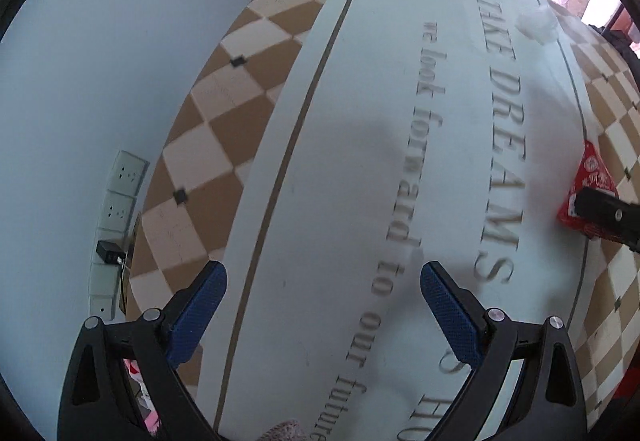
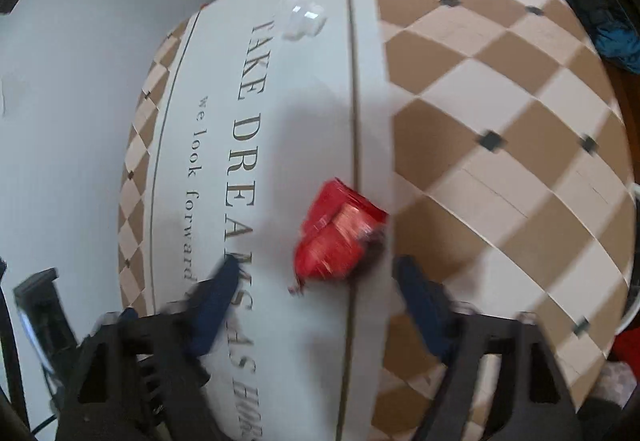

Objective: Collect trash
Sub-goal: 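Grasp the clear plastic cup with the left tool while the right tool grasps the red snack packet, then carry the plastic cup with the left tool while the right tool carries the red packet to the bin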

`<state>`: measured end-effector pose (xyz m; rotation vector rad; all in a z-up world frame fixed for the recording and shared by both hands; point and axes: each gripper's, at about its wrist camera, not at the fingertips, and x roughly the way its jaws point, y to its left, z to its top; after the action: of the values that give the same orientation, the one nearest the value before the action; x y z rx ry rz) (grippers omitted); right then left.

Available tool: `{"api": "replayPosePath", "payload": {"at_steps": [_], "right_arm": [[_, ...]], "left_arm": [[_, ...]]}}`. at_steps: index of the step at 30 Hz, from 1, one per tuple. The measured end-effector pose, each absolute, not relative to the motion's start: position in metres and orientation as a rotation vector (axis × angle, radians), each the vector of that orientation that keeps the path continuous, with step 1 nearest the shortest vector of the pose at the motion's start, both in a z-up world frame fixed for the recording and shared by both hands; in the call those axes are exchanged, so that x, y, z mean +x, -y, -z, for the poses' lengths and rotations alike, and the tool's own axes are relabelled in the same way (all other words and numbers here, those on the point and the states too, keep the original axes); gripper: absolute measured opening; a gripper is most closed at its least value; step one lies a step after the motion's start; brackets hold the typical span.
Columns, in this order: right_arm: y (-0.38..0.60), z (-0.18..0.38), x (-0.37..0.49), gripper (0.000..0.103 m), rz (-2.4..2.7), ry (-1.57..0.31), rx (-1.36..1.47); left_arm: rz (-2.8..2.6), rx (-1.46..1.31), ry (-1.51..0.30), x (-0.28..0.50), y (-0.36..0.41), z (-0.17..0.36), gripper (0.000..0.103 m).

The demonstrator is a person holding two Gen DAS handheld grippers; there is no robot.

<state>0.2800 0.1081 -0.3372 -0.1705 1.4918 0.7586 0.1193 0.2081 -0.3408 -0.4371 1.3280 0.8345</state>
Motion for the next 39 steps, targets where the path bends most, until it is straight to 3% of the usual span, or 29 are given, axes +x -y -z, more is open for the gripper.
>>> {"api": "replayPosePath", "payload": {"at_steps": [1,3,18,19,21,23,31,39], "right_arm": [[-0.111,0.338,0.281,0.031,-0.769,-1.487,-0.168],[-0.110,0.333,0.284,0.021,-0.782,-1.451,-0.173],[-0.093,0.326,0.456,0.019,-0.579,-1.377,-0.124],[-0.093,0.326,0.462,0.019,-0.576,-1.372,-0.136],[-0.098,0.330,0.471,0.019,-0.569,-1.367,-0.145],[-0.095,0.330,0.477,0.019,-0.574,-1.367,-0.144],[-0.087,0.320,0.464,0.019,-0.614,-1.346,-0.142],[-0.048,0.268,0.421,0.019,-0.684,-1.270,-0.093]], "left_arm": [[-0.829,-0.436,-1.320,0.123,-0.211,0.339,0.099],[-0.803,-0.434,-1.296,0.139,-0.217,0.332,0.099],[-0.503,-0.321,-1.191,0.343,-0.219,0.328,0.098],[-0.490,-0.315,-1.194,0.350,-0.215,0.328,0.095],[-0.482,-0.299,-1.207,0.360,-0.216,0.336,0.058],[-0.448,-0.327,-1.210,0.365,-0.218,0.339,0.038],[-0.486,-0.313,-1.153,0.347,-0.196,0.304,0.038],[-0.523,-0.305,-1.042,0.291,-0.155,0.235,0.038]]}}
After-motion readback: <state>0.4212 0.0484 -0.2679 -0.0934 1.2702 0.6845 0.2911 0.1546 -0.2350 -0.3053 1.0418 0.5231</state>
